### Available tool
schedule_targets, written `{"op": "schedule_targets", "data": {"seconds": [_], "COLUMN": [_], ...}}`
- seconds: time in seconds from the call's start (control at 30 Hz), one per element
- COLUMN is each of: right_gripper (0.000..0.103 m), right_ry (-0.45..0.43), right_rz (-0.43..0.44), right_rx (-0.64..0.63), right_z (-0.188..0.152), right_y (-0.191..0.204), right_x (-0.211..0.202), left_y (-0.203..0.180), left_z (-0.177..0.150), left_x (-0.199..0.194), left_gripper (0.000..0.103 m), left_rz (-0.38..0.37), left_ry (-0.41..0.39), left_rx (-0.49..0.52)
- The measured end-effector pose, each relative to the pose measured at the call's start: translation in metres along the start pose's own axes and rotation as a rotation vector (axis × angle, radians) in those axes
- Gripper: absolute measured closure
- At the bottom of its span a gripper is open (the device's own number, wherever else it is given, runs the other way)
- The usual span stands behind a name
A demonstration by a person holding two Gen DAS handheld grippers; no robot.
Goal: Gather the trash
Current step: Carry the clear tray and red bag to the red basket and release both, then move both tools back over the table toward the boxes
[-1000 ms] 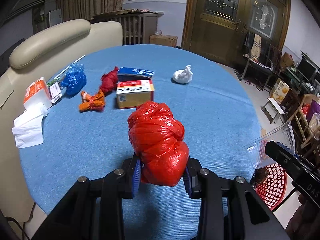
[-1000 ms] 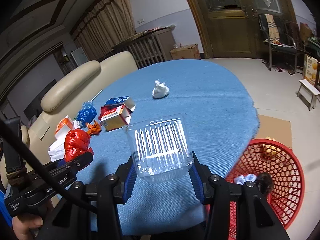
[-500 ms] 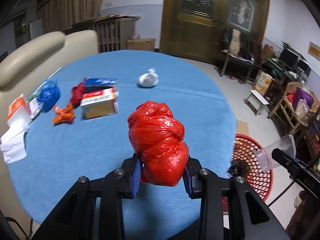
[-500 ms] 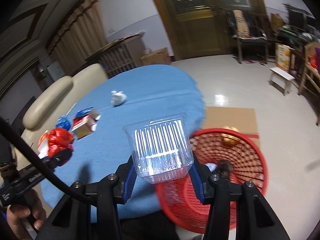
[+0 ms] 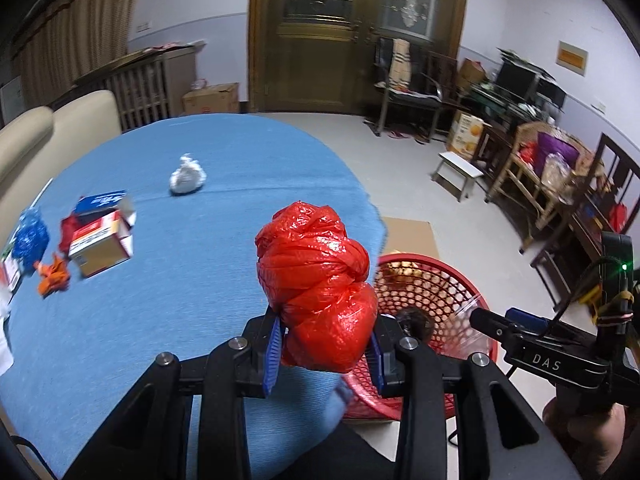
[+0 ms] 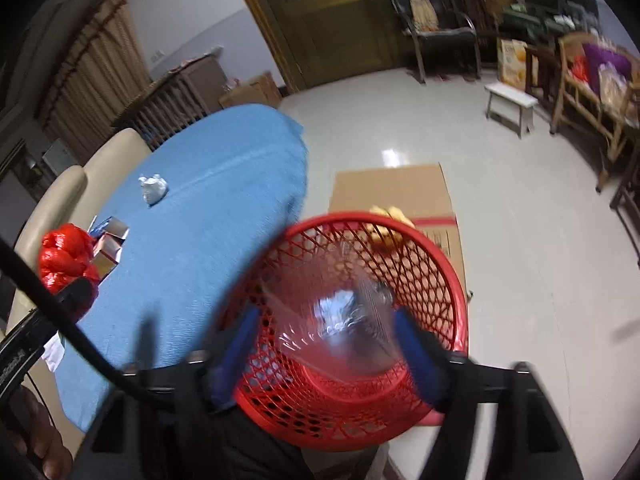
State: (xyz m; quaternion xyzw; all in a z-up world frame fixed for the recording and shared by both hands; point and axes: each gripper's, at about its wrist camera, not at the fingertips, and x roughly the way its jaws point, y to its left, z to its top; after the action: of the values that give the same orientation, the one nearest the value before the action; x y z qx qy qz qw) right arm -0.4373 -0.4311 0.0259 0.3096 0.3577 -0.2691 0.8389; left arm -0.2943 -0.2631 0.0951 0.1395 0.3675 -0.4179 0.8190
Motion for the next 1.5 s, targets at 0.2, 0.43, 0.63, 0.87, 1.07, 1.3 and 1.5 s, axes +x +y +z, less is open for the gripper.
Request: {"op": "schedule_targets", "data": {"seconds": [0.2,0.43,0.63,0.87,1.07,1.3,1.5], "right_gripper": [0.019,0.019,0.019,0.019,0.019,0.019,0.019], "right_ry": [-0.07,-0.142,-0.166,-0.182,-0.149,-0.082,-0.037], "right_rz": [0.0,-0.009,-0.022,-0.034,-0.016,0.03,0.073], "right_rx": [0.045,0.134,0.173,0.197,0.162,0.062,-0.056], "right_z": [0.006,0.016,0.021,0.023,0.022,0.02,0.012], "right_y": [-0.016,-0.042,-0.057,-0.063,-0.046,0.003,0.059], "right_x": [-0.015,-0.037,-0.045,-0.049,-0.037,-0.014,0.001], "left_y": [-0.025,-0.053,-0.07,-0.043,0.014,0.081,0.137], "left_z": [0.004,0.006,0.012,0.012,0.002,-0.021,-0.038], "left_x": [0.015,0.042,0.061,0.056,0.037,0.015,-0.001], "left_gripper": [0.066,0.063,0.022,0.022,0.022,0.022,0.022], "left_rz": [-0.043,-0.07,-0.106,-0.077,-0.011,0.085,0.149], "left_ry": [0.025,0.071,0.104,0.104,0.074,0.052,0.031], "left_rx": [0.048,0.094,0.12,0.06,-0.061,-0.194,-0.3]}}
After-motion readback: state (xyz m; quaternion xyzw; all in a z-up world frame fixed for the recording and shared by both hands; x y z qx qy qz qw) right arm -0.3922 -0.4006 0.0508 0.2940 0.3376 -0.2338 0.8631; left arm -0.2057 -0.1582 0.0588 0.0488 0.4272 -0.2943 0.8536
